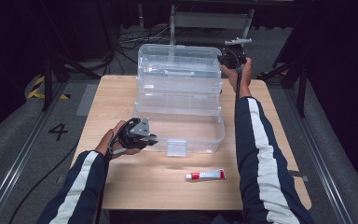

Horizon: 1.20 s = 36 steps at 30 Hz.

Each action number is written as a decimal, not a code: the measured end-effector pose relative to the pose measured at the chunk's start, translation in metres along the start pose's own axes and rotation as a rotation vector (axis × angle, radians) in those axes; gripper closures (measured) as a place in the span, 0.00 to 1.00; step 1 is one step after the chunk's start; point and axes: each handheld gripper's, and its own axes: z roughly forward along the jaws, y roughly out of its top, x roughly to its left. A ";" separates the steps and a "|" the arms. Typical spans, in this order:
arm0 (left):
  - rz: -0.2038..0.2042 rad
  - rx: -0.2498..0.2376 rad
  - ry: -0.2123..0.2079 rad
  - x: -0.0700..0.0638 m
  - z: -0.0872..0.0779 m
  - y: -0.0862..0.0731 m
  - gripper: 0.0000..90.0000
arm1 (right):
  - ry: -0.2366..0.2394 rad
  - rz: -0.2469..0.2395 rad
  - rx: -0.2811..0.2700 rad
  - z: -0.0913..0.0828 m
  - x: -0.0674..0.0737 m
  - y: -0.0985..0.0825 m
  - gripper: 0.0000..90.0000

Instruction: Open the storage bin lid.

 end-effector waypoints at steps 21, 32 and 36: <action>0.001 -0.005 -0.013 0.001 -0.001 -0.002 0.85 | -0.010 0.021 0.073 0.019 -0.006 -0.010 0.89; 0.007 -0.010 -0.024 0.005 -0.001 -0.003 0.86 | 0.016 0.048 0.119 0.024 -0.015 -0.020 0.95; -0.011 -0.015 -0.033 0.006 -0.001 -0.004 0.86 | 0.014 0.041 0.115 0.020 -0.016 -0.021 0.94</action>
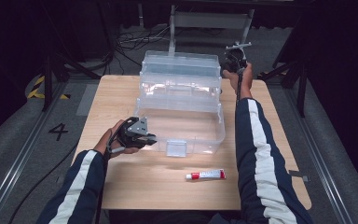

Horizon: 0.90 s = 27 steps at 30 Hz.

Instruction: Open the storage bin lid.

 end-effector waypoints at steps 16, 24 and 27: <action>-0.014 0.000 0.012 -0.004 0.002 0.003 0.86 | 0.010 -0.038 -0.022 -0.020 0.000 -0.004 0.90; -0.011 0.006 0.032 -0.007 0.003 0.004 0.84 | 0.020 -0.055 -0.047 -0.037 0.006 -0.009 0.89; -0.013 0.007 0.035 -0.007 0.003 0.004 0.84 | 0.021 -0.071 -0.047 -0.046 0.009 -0.012 0.91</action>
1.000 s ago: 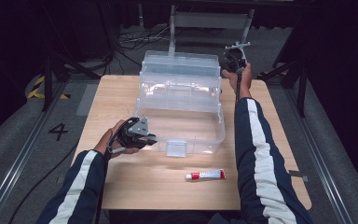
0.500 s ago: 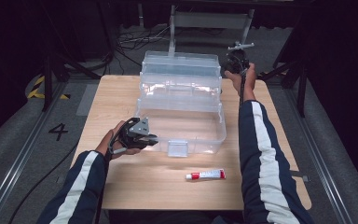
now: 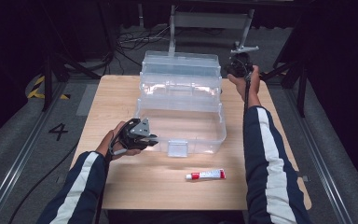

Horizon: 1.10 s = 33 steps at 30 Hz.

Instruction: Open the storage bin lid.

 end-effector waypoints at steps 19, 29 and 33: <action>0.009 0.014 0.003 0.000 0.000 0.001 0.84 | 0.038 -0.067 -0.039 -0.040 0.013 -0.017 0.92; 0.006 0.017 0.007 -0.001 0.000 0.001 0.83 | 0.069 -0.093 -0.049 -0.057 0.020 -0.031 0.91; 0.005 0.016 0.007 -0.001 0.000 0.001 0.83 | 0.083 -0.103 -0.056 -0.065 0.023 -0.037 0.91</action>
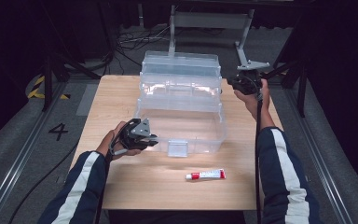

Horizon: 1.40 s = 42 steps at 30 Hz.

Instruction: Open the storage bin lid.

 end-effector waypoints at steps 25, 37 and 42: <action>-0.001 0.010 -0.001 0.000 0.000 0.001 0.83 | 0.088 -0.086 0.016 -0.060 0.022 -0.053 0.90; 0.007 0.009 0.004 -0.002 0.001 0.002 0.84 | 0.160 -0.139 0.061 -0.076 0.037 -0.085 0.91; 0.013 0.013 0.016 -0.003 0.001 0.003 0.83 | 0.208 -0.161 0.089 -0.082 0.046 -0.099 0.91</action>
